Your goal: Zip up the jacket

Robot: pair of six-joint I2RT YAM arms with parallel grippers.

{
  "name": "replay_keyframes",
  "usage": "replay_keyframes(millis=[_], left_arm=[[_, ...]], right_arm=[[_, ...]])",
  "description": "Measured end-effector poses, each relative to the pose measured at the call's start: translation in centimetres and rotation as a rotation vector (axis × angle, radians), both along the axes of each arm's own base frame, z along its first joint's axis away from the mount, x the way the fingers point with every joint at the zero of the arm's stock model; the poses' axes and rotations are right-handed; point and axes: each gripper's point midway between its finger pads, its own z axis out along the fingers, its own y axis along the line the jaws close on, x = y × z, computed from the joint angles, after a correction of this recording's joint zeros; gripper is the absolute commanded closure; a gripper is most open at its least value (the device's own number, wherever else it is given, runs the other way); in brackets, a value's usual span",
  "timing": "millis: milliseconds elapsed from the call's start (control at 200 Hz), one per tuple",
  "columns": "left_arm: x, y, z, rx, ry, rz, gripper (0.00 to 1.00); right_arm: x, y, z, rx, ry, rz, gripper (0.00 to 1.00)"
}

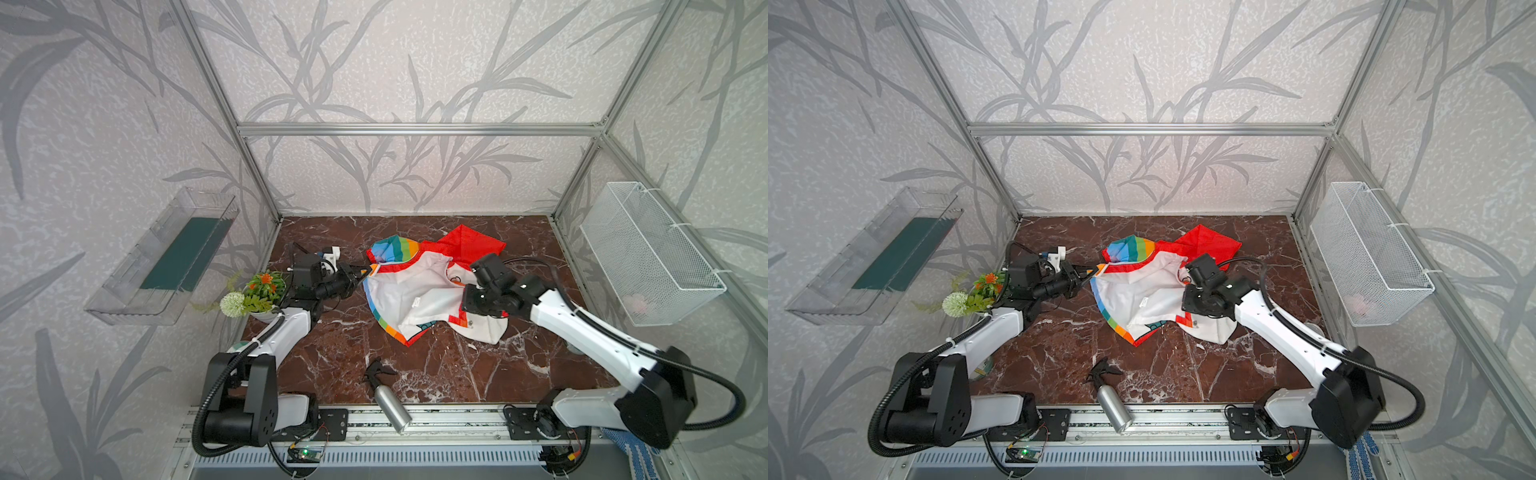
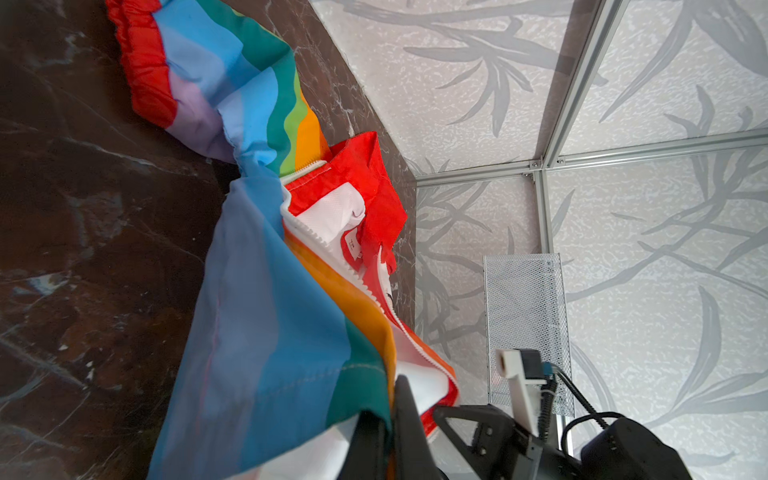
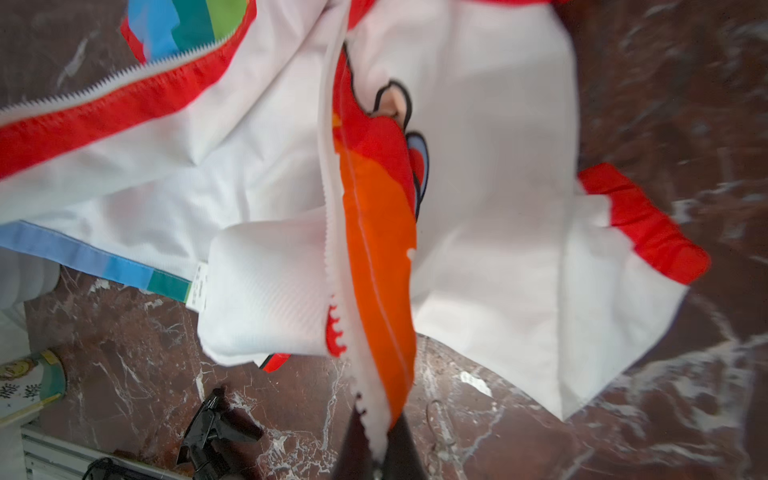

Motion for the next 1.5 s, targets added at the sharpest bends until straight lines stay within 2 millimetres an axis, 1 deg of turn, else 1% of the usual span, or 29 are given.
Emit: replay_keyframes(millis=[15,60,95,130,200,240,275,305,365,390,430,460,480,535,585,620,675,735,775,830,935,1005,1045,1095,1215,1290,1380,1500], left_arm=[[-0.1,-0.3,0.1,-0.001,-0.002,-0.005,1.0],[-0.1,-1.1,0.3,0.0,-0.014,-0.014,1.0],[-0.2,-1.6,0.5,0.001,-0.021,-0.019,1.0],[-0.2,-1.9,0.7,0.003,-0.029,-0.02,1.0],[-0.1,-2.4,1.0,0.007,-0.041,-0.022,1.0],[0.0,-2.3,0.9,0.015,-0.044,-0.014,1.0],[0.1,-2.2,0.8,0.026,-0.047,-0.007,1.0],[0.1,-2.1,0.6,0.034,-0.044,0.001,1.0],[0.2,-1.8,0.3,0.049,-0.043,0.012,1.0],[0.1,-1.7,0.2,0.056,-0.044,0.017,1.0],[0.0,-1.5,0.0,0.065,-0.045,0.023,1.0],[-0.1,-1.4,-0.2,0.071,-0.043,0.026,1.0],[-0.2,-1.4,-0.3,0.076,-0.041,0.027,1.0],[-0.3,-1.2,-0.7,0.091,-0.037,0.029,1.0],[-0.5,-0.8,-1.1,0.109,-0.03,0.036,1.0],[-0.6,-0.7,-1.4,0.12,-0.028,0.038,1.0],[-0.8,-0.3,-1.8,0.137,-0.025,0.046,1.0],[-1.1,0.4,-2.3,0.153,-0.021,0.062,1.0],[-1.2,0.8,-2.6,0.164,-0.017,0.071,1.0],[-1.2,1.5,-2.9,0.173,-0.011,0.086,1.0],[-1.0,2.6,-3.3,0.178,-0.003,0.107,1.0],[-1.0,3.0,-3.6,0.177,0.004,0.11,1.0],[-0.9,3.1,-3.8,0.177,0.011,0.111,1.0],[-0.9,3.2,-4.0,0.176,0.018,0.109,1.0],[-1.0,3.0,-4.4,0.171,0.027,0.095,1.0],[-1.2,2.9,-4.6,0.167,0.027,0.09,1.0],[-1.3,2.9,-4.8,0.166,0.032,0.087,1.0],[-1.5,2.9,-5.0,0.165,0.038,0.086,1.0]], right_arm=[[0.0,-0.7,0.5,-0.009,-0.004,-0.009,1.0],[-0.1,-1.9,1.7,-0.027,-0.001,-0.025,1.0],[0.1,-2.5,2.7,-0.044,0.0,-0.025,1.0],[0.4,-2.5,3.6,-0.057,0.001,-0.015,1.0],[1.4,-1.7,5.3,-0.085,0.011,0.027,1.0],[2.3,-0.4,5.8,-0.103,0.027,0.063,1.0],[3.1,0.9,5.8,-0.122,0.046,0.098,1.0],[3.8,2.1,5.4,-0.139,0.067,0.127,1.0],[5.2,5.2,3.6,-0.169,0.122,0.195,0.99],[5.8,6.9,2.4,-0.178,0.152,0.229,0.92],[6.4,9.3,0.3,-0.186,0.191,0.272,0.74],[6.6,11.1,-1.4,-0.184,0.224,0.303,0.65],[6.5,12.4,-2.6,-0.181,0.247,0.328,0.62],[6.1,15.0,-5.5,-0.173,0.303,0.381,0.53],[5.4,17.0,-7.7,-0.16,0.342,0.417,0.51],[4.8,18.1,-8.6,-0.144,0.359,0.437,0.5],[3.8,19.5,-9.1,-0.107,0.375,0.461,0.49],[3.1,20.5,-8.5,-0.049,0.356,0.471,0.48],[2.7,20.7,-7.8,-0.003,0.341,0.461,0.48],[2.1,20.0,-6.5,0.056,0.318,0.434,0.48],[1.4,17.7,-4.0,0.164,0.267,0.338,0.49],[1.3,16.5,-3.4,0.22,0.236,0.27,0.51],[1.3,15.8,-3.7,0.245,0.226,0.223,0.5],[1.2,15.3,-4.6,0.258,0.23,0.175,0.51],[1.0,15.3,-7.6,0.276,0.255,0.086,0.53],[0.9,15.2,-8.8,0.29,0.259,0.042,0.54],[1.2,15.4,-9.4,0.316,0.256,0.006,0.54],[2.1,16.3,-9.5,0.356,0.24,-0.017,0.55]])
